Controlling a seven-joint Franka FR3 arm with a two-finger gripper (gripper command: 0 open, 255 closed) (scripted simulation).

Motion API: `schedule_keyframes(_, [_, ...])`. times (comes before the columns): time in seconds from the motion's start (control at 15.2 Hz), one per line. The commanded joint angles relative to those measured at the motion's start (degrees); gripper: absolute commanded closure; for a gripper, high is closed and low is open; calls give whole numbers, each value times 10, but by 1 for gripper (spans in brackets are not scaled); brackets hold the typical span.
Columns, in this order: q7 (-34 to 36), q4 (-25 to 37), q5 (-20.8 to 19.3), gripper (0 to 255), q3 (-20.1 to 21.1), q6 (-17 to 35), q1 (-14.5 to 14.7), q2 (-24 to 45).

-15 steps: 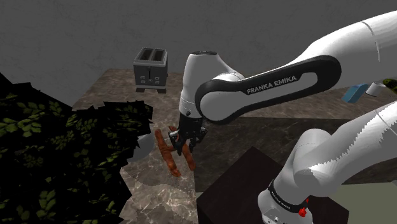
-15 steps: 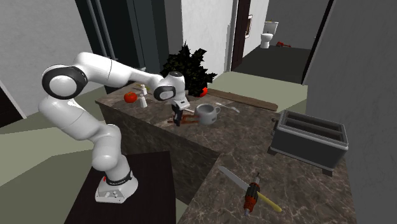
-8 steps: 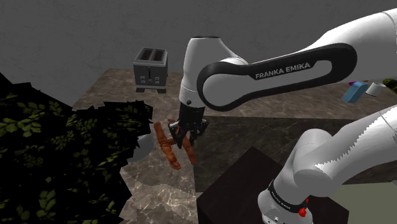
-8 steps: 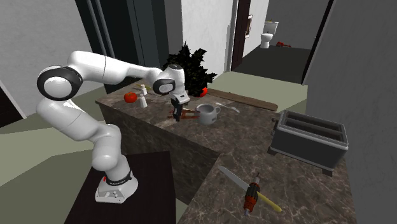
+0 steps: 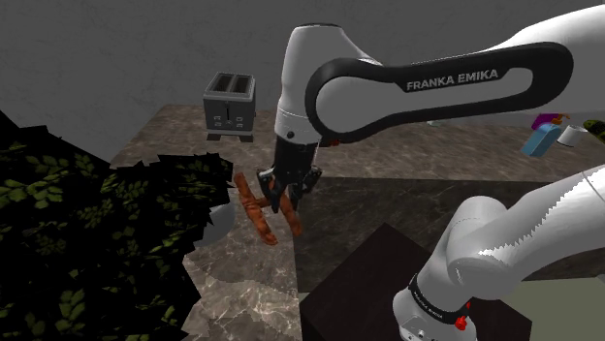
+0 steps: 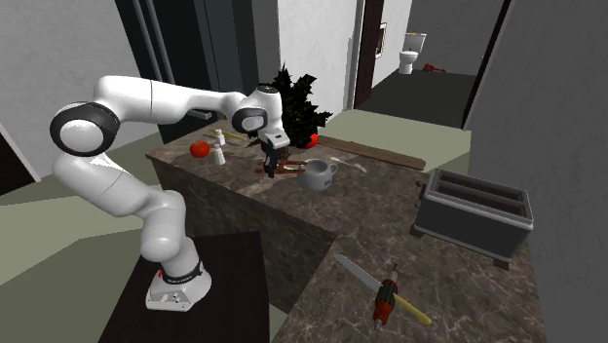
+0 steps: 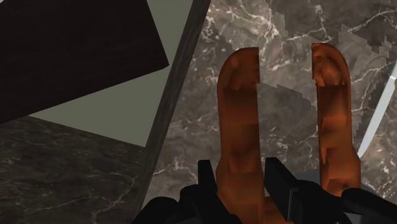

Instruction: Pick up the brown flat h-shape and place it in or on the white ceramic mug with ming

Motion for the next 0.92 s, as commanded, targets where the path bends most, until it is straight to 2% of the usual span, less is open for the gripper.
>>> schedule_keyframes(0.0, [2,13,-2,255,-3,-17,0,-4])
schedule_keyframes(0.26, [6,38,-6,255,-7,-45,-2,-7])
schedule_keyframes(0.86, [59,244,-74,255,32,-30,-27,214])
